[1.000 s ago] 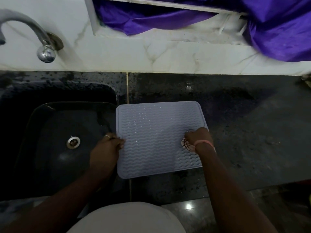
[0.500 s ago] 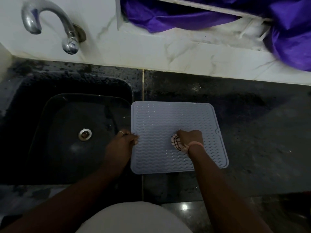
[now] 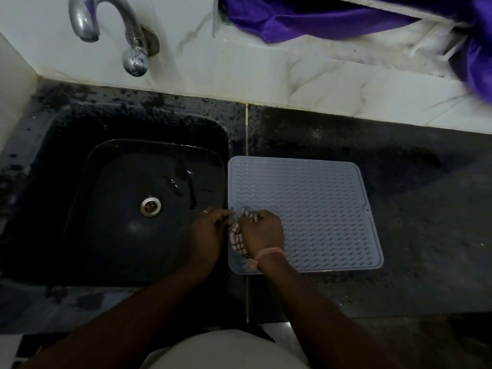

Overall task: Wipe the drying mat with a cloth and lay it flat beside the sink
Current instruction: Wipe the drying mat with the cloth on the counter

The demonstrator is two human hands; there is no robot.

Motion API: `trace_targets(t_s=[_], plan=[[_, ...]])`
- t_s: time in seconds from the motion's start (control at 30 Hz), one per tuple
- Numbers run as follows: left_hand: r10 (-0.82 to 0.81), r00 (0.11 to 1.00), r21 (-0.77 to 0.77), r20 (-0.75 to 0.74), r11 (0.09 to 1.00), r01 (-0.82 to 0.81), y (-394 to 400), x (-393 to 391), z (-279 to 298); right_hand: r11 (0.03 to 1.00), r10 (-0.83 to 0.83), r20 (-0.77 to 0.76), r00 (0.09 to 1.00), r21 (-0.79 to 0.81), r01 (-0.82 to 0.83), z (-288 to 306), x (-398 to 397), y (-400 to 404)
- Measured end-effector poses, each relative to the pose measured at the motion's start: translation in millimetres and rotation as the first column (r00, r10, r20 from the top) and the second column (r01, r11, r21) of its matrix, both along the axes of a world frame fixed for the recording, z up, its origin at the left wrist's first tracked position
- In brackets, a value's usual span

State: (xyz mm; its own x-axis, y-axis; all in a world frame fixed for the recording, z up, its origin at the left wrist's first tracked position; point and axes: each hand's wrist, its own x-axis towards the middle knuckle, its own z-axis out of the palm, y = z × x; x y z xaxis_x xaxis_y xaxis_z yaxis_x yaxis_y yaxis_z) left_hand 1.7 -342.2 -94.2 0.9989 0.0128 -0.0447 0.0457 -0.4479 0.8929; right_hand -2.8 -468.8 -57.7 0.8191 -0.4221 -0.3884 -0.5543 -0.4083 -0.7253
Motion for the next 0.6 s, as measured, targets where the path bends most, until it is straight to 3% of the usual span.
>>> trace_targets(t_s=[0.13, 0.27, 0.37, 0.5, 0.6], plan=[[-0.061, 0.998, -0.050, -0.018, 0.997, 0.060, 10, -3, 1, 0.997, 0.067, -0.011, 0.998, 0.025, -0.066, -3, 0, 11], [-0.044, 0.995, -0.126, -0.093, 0.992, 0.033, 11, -1, 5, 0.979, 0.105, -0.044, 0.994, 0.179, -0.095, 6, 4, 25], [-0.072, 0.993, -0.168, -0.095, 0.984, 0.055, 12, 1, 5, 0.944, 0.059, -0.109, 0.992, 0.329, -0.020, 7, 12, 15], [-0.140, 0.990, 0.092, 0.026, 0.986, 0.137, 16, 1, -7, 0.649, -0.074, -0.184, 0.980, 0.737, 0.187, 18, 7, -28], [-0.137, 0.990, 0.138, -0.033, 0.980, 0.140, 12, 1, -8, 0.585, -0.180, -0.140, 0.974, 0.780, 0.220, 26, -6, -77]])
